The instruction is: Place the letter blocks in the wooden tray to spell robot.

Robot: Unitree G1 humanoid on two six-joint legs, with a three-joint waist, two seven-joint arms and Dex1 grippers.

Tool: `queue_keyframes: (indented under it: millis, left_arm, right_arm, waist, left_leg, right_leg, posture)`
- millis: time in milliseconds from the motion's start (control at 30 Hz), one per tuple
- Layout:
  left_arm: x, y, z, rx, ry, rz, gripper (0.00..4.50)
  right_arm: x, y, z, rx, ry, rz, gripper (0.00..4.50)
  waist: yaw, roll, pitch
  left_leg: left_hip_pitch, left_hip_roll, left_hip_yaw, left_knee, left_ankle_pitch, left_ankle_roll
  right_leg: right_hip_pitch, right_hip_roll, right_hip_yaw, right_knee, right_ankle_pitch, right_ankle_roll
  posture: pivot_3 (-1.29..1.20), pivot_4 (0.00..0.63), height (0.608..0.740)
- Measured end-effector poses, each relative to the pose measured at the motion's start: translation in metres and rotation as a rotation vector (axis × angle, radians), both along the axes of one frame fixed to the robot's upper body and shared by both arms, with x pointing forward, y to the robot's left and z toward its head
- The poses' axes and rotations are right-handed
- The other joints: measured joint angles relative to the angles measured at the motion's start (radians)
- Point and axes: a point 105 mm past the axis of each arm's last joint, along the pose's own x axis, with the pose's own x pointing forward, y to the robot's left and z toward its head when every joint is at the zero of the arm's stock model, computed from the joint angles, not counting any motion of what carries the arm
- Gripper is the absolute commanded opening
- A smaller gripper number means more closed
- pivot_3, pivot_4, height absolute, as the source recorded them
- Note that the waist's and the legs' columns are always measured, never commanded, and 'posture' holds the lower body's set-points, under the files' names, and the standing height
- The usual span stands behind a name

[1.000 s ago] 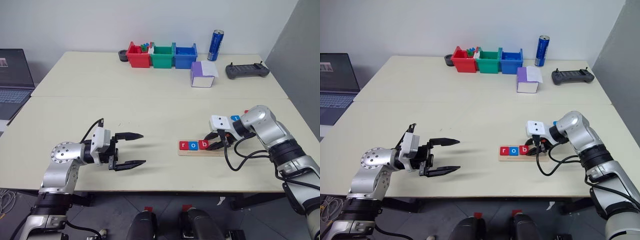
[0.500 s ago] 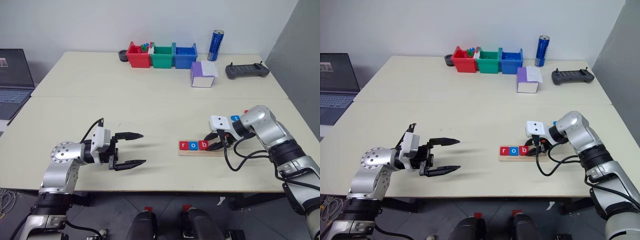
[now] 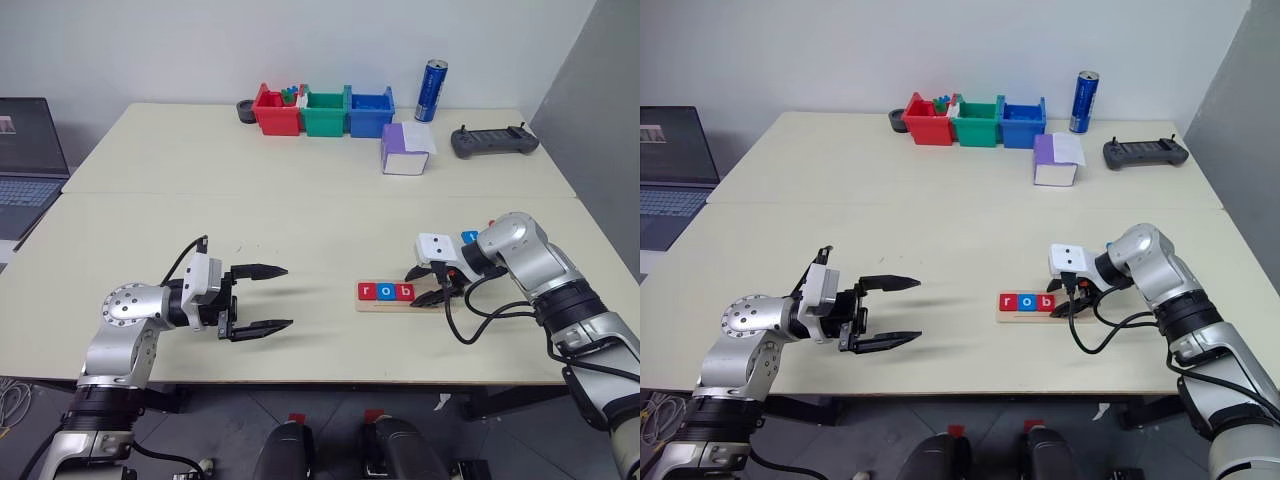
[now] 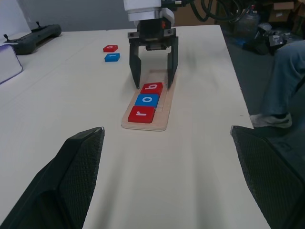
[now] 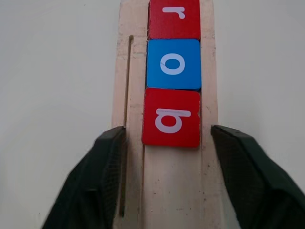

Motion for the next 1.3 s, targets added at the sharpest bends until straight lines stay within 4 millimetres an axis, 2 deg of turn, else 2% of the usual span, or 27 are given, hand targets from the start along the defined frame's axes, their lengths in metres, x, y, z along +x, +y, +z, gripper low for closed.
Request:
queue_keyframes:
  millis: [67, 233, 367, 467, 567, 700, 833, 933, 1300]
  left_arm:
    - [0.000, 0.000, 0.000, 0.000, 0.000, 0.000, 4.50]
    - [0.000, 0.000, 0.000, 0.000, -0.001, -0.001, 4.50]
    - [0.000, 0.000, 0.000, 0.000, -0.001, 0.000, 4.50]
    - [0.001, 0.000, 0.001, 0.001, 0.003, 0.007, 4.50]
    - [0.001, 0.000, 0.003, 0.006, -0.003, 0.014, 4.50]
    - [0.001, 0.000, 0.005, 0.007, 0.002, 0.014, 4.50]
    - [0.001, 0.000, 0.005, 0.006, 0.003, 0.018, 4.50]
    - [0.001, 0.000, 0.005, 0.006, 0.002, 0.019, 4.50]
    - [0.001, 0.002, 0.006, 0.014, -0.001, 0.022, 4.50]
  right_arm:
    - [0.000, 0.000, 0.000, 0.000, 0.000, 0.000, 4.44]
    - [0.000, 0.001, 0.002, 0.013, 0.001, -0.001, 4.44]
    - [-0.003, 0.004, 0.022, 0.082, -0.020, -0.007, 4.44]
    - [-0.015, 0.001, 0.033, 0.137, -0.022, -0.016, 4.44]
    - [-0.033, -0.002, 0.028, 0.157, 0.022, -0.031, 3.86]
    - [-0.051, 0.007, 0.019, 0.192, 0.068, -0.042, 2.41]
    - [-0.048, 0.010, 0.016, 0.201, 0.052, -0.078, 1.04]
    - [-0.043, 0.009, 0.005, 0.188, 0.066, -0.111, 0.05]
    - [-0.028, 0.005, -0.013, 0.183, 0.086, -0.159, 0.05]
  waist:
    - [0.000, 0.000, 0.000]
    - [0.000, 0.000, 0.000]
    - [0.000, 0.000, 0.000]
    - [0.002, 0.000, 0.000]
    - [0.003, 0.000, 0.000]
    - [-0.002, 0.000, 0.000]
    - [-0.003, 0.000, 0.000]
    - [0.000, 0.000, 0.000]
    - [0.000, 0.000, 0.000]
  left_leg:
    - [0.000, 0.000, 0.000, 0.000, 0.000, 0.000]
    - [0.000, 0.000, 0.000, 0.000, 0.000, 0.000]
    - [0.000, 0.000, 0.000, 0.000, 0.000, 0.000]
    - [0.000, 0.000, -0.001, 0.000, 0.000, 0.000]
    - [0.000, 0.000, 0.000, 0.000, 0.000, 0.000]
    - [0.001, 0.000, 0.000, 0.000, 0.000, 0.000]
    - [0.001, 0.000, 0.000, 0.000, 0.000, 0.000]
    - [0.001, 0.000, 0.000, 0.000, 0.000, 0.000]
    - [0.001, 0.000, 0.000, -0.001, 0.000, 0.000]
  right_leg:
    - [0.000, 0.000, 0.000, 0.000, 0.000, 0.000]
    - [0.000, 0.000, 0.000, 0.000, 0.000, 0.000]
    - [0.000, 0.000, 0.000, 0.000, 0.000, 0.000]
    - [0.000, 0.000, 0.000, 0.000, 0.000, 0.000]
    - [0.000, -0.001, 0.000, -0.001, 0.000, 0.000]
    - [0.000, 0.000, 0.000, 0.000, 0.000, 0.000]
    - [0.000, 0.000, -0.001, 0.000, 0.000, 0.000]
    - [0.000, 0.000, 0.000, 0.000, 0.000, 0.000]
    - [0.000, 0.000, 0.000, 0.000, 0.000, 0.000]
  posture:
    - [0.00, 0.150, 0.740]
    - [0.00, 0.150, 0.740]
    - [0.00, 0.150, 0.740]
    - [0.00, 0.150, 0.740]
    - [0.00, 0.150, 0.740]
    - [0.00, 0.150, 0.740]
    - [0.00, 0.150, 0.740]
    - [0.00, 0.150, 0.740]
    - [0.00, 0.150, 0.740]
